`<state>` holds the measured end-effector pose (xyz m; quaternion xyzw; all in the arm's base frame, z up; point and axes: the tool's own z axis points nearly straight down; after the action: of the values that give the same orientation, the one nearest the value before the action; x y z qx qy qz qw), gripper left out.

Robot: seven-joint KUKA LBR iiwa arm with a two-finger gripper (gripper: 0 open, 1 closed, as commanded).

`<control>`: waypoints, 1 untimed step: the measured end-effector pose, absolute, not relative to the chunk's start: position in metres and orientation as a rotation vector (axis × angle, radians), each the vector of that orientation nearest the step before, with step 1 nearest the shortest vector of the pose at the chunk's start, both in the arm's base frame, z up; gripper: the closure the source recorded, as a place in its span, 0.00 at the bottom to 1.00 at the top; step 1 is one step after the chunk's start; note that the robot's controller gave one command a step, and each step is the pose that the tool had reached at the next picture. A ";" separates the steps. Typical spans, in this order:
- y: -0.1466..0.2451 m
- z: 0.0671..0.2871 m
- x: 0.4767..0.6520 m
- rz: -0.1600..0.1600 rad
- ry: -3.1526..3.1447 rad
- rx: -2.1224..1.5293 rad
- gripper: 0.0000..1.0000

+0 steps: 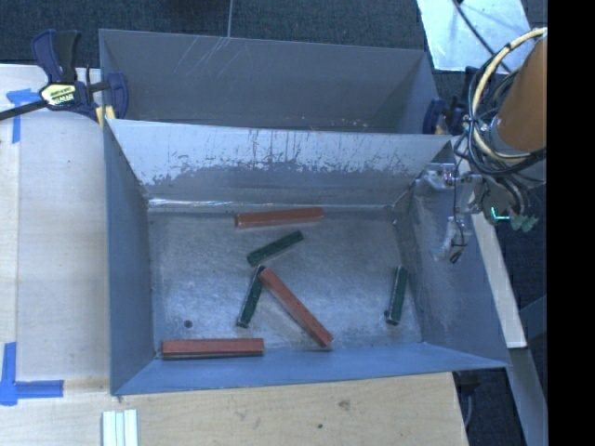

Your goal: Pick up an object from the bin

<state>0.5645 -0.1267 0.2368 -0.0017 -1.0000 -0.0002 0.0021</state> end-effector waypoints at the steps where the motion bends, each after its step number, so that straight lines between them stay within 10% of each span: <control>1: -0.122 0.181 0.490 -0.004 -3.133 0.058 0.00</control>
Offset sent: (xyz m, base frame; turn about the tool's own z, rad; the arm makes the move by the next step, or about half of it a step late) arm -0.0711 0.0044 -0.0526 -0.0431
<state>0.4901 -0.1222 0.1809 0.0185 -0.9998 -0.0013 0.0040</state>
